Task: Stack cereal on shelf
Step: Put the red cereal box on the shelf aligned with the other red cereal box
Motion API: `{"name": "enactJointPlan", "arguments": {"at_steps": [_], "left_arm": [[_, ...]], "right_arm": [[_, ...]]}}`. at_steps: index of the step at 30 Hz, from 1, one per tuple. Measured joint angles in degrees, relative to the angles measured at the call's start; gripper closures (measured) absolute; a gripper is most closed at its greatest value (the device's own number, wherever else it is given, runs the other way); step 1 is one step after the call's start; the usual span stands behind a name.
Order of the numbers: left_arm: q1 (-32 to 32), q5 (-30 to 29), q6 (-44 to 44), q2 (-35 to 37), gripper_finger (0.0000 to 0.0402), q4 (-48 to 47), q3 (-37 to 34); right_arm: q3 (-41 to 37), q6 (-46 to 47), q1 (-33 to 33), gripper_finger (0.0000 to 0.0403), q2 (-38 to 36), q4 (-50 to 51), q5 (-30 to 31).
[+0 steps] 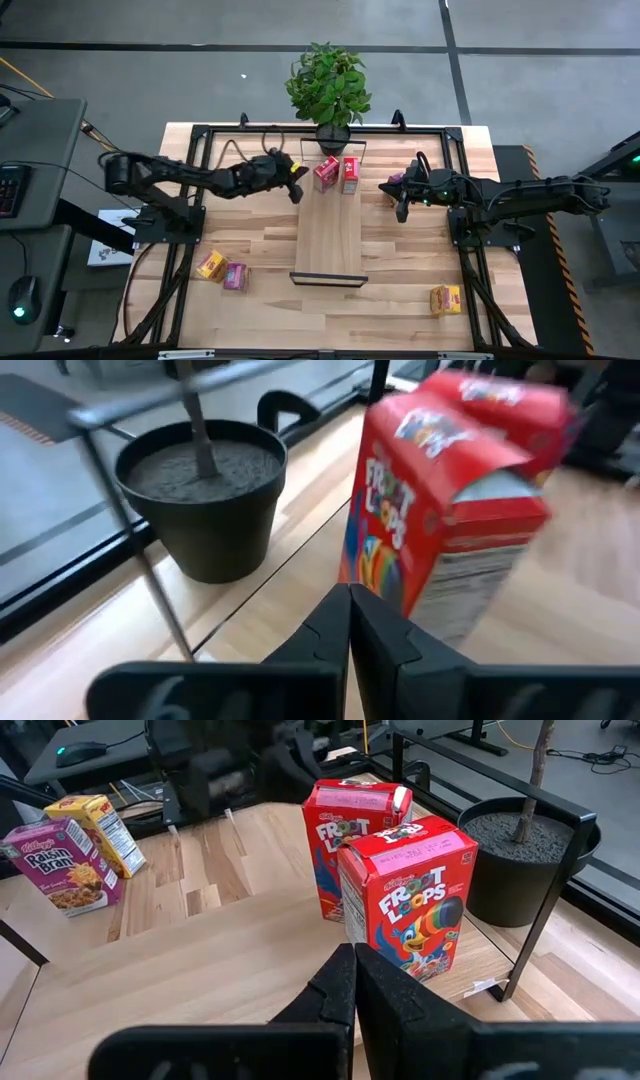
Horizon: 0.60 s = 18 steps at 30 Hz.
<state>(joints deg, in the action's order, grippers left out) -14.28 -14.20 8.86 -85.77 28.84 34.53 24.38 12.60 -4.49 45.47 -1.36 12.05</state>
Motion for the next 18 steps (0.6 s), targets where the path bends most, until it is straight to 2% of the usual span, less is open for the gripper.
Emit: {"name": "enactJointPlan", "arguments": {"at_steps": [4, 8, 18], "left_arm": [[0.0, -0.9, -0.8, -6.6, 0.0401, -0.2, 4.2], [0.5, -0.9, -1.0, -10.0, 0.0401, -0.2, 6.4], [4.7, -0.6, 5.8, -9.9, 0.0401, -2.4, 6.5]], "right_arm": [[0.0, 0.0, 0.0, 0.0403, 0.0, 0.0, 0.0], [0.0, 0.0, 0.0, 0.0403, 0.0, 0.0, 0.0], [0.0, -1.1, 0.0, 0.0403, 0.0, 0.1, 0.0]]}}
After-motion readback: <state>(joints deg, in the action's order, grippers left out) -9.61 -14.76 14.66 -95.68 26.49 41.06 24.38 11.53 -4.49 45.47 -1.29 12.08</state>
